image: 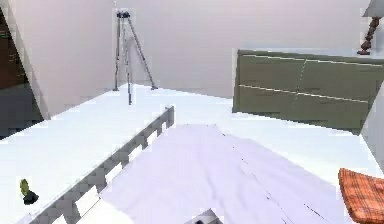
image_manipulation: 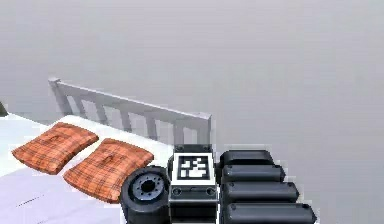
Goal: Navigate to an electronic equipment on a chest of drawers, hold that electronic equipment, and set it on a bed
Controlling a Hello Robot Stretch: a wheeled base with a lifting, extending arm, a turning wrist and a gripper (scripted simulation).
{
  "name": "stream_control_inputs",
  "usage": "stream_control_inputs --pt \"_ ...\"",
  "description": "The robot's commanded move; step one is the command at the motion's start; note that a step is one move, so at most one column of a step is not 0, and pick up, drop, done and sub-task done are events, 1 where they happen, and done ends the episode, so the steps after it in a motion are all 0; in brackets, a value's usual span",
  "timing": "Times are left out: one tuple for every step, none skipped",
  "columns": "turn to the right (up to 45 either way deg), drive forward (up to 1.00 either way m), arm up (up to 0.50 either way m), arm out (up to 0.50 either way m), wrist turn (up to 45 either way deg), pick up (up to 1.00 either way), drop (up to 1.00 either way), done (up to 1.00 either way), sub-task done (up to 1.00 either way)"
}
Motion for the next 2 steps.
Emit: stream_control_inputs --pt "6.0 0.0 0.0 0.0 0.0 0.0 0.0 0.0 0.0" --pt "-45.0 0.0 0.0 0.0 0.0 0.0 0.0 0.0 0.0"
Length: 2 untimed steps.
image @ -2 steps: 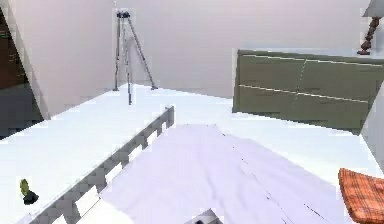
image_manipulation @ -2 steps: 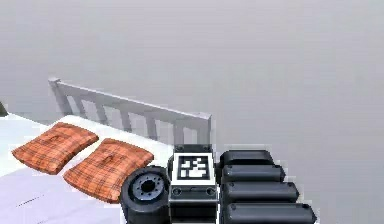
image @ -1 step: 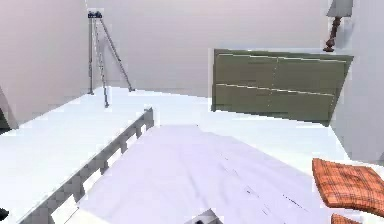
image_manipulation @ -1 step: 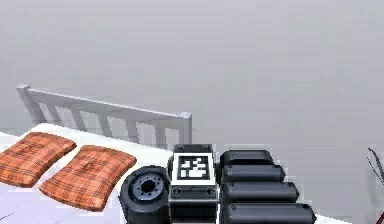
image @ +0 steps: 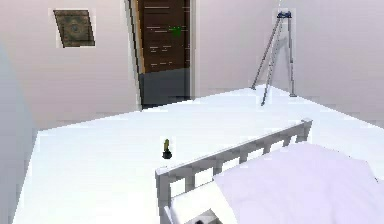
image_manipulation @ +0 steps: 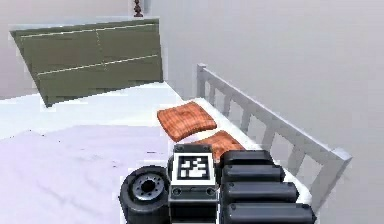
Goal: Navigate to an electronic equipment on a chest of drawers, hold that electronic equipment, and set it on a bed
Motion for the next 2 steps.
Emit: stream_control_inputs --pt "-6.0 0.0 0.0 0.0 0.0 0.0 0.0 0.0 0.0" --pt "0.0 0.0 0.0 0.48 0.0 0.0 0.0 0.0 0.0"
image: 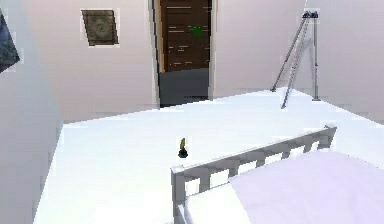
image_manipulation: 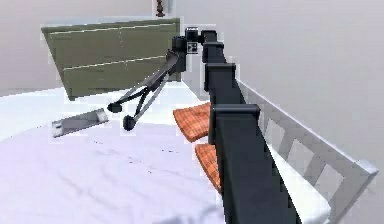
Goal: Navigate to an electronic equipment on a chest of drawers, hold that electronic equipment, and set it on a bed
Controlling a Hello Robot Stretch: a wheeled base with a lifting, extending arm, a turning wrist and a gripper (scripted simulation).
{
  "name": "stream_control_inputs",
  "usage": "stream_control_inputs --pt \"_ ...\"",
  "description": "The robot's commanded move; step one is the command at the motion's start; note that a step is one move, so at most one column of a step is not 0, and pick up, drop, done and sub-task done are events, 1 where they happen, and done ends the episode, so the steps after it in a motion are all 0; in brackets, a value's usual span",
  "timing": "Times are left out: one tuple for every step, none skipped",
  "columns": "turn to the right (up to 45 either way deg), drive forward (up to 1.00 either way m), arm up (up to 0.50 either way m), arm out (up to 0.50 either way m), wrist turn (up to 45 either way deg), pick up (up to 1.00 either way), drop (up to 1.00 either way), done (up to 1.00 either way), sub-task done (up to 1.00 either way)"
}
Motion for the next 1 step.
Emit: stream_control_inputs --pt "0.0 0.0 0.0 0.0 45.0 0.0 0.0 0.0 0.0"
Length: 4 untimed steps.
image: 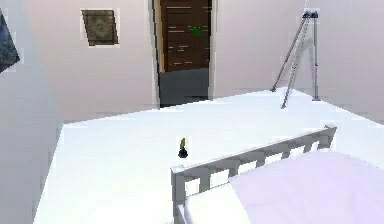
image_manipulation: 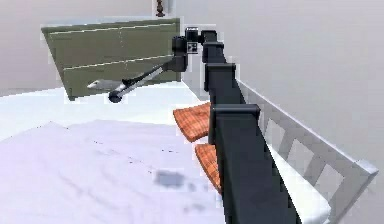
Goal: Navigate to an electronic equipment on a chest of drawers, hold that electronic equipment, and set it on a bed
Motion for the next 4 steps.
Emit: stream_control_inputs --pt "0.0 0.0 0.0 0.0 27.0 0.0 0.0 0.0 0.0" --pt "0.0 0.0 -0.4 0.0 0.0 0.0 0.0 0.0 0.0" --pt "0.0 0.0 -0.32 0.0 0.0 0.0 0.0 0.0 0.0" --pt "0.0 0.0 0.0 0.0 0.0 0.0 1.0 0.0 0.0"
